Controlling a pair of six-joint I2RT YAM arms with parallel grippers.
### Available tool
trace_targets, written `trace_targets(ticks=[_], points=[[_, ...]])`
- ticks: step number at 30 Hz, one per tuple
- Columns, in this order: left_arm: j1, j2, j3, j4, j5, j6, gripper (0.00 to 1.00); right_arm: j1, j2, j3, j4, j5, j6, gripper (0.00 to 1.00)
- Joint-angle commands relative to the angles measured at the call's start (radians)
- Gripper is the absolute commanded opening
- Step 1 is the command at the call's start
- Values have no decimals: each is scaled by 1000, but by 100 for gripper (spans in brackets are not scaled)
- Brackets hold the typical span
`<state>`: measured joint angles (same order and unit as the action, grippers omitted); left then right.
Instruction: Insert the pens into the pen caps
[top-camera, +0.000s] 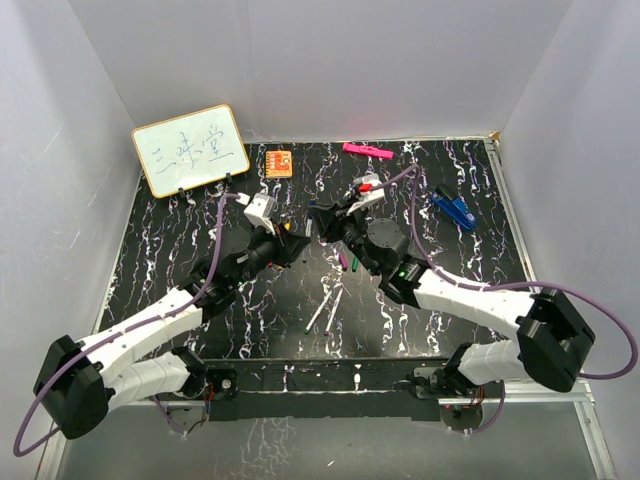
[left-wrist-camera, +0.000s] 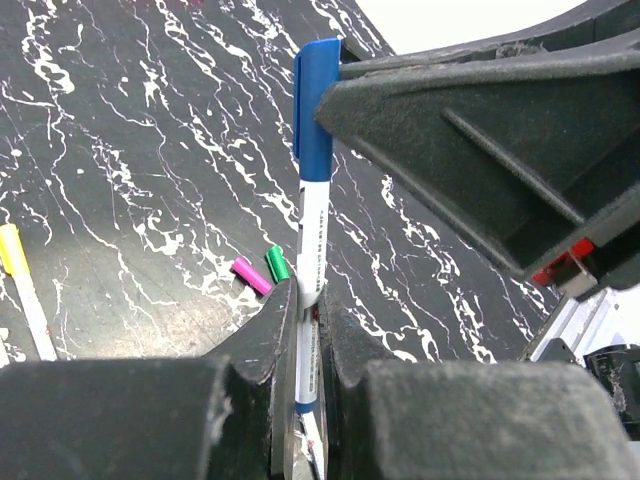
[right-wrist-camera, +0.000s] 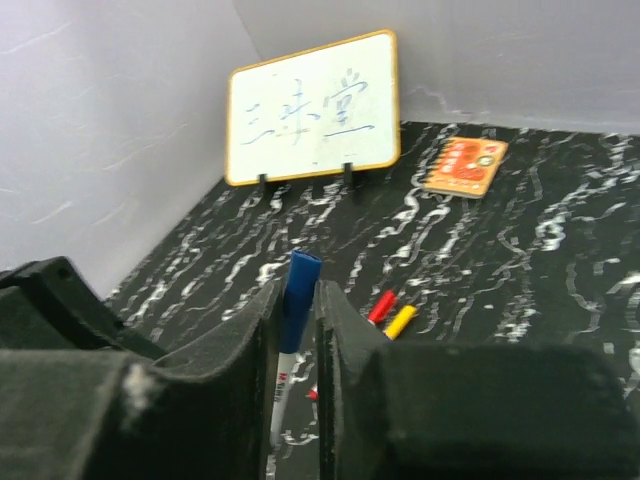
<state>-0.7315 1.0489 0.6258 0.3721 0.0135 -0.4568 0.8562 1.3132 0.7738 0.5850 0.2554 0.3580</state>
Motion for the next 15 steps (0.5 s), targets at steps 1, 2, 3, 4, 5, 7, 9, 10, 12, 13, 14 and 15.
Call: trace_targets(ticks=[1, 2, 3, 4, 5, 7, 9, 10, 12, 13, 14, 15], points=[[11, -47, 49, -88, -25, -13, 0, -6, -91, 80, -120, 165, -129, 25], [11, -44, 48, -116, -28, -16, 0, -6, -123, 90, -114, 183, -143, 30], [11, -44, 42, -139, -31, -19, 0, -7, -147, 92, -112, 201, -158, 37], [12, -45, 39, -155, -36, -22, 0, -6, -170, 94, -109, 217, -168, 48], [11, -44, 37, -170, -42, -23, 0, -6, -194, 93, -109, 233, -180, 58], [12, -37, 38, -194, -56, -22, 0, -6, -232, 86, -112, 269, -199, 75], [12, -21, 45, -206, -63, -15, 0, -6, -263, 71, -116, 307, -216, 83], [13, -10, 49, -209, -64, -13, 0, -6, -277, 62, -118, 324, -220, 87], [11, 20, 58, -205, -65, -8, 0, -6, -295, 44, -123, 357, -221, 97], [12, 37, 64, -204, -68, -6, 0, -7, -301, 37, -128, 371, -221, 98], [12, 56, 71, -201, -67, -1, 0, -6, -303, 32, -133, 384, -220, 98], [12, 79, 80, -201, -68, 6, 0, -7, -304, 29, -140, 396, -217, 98]])
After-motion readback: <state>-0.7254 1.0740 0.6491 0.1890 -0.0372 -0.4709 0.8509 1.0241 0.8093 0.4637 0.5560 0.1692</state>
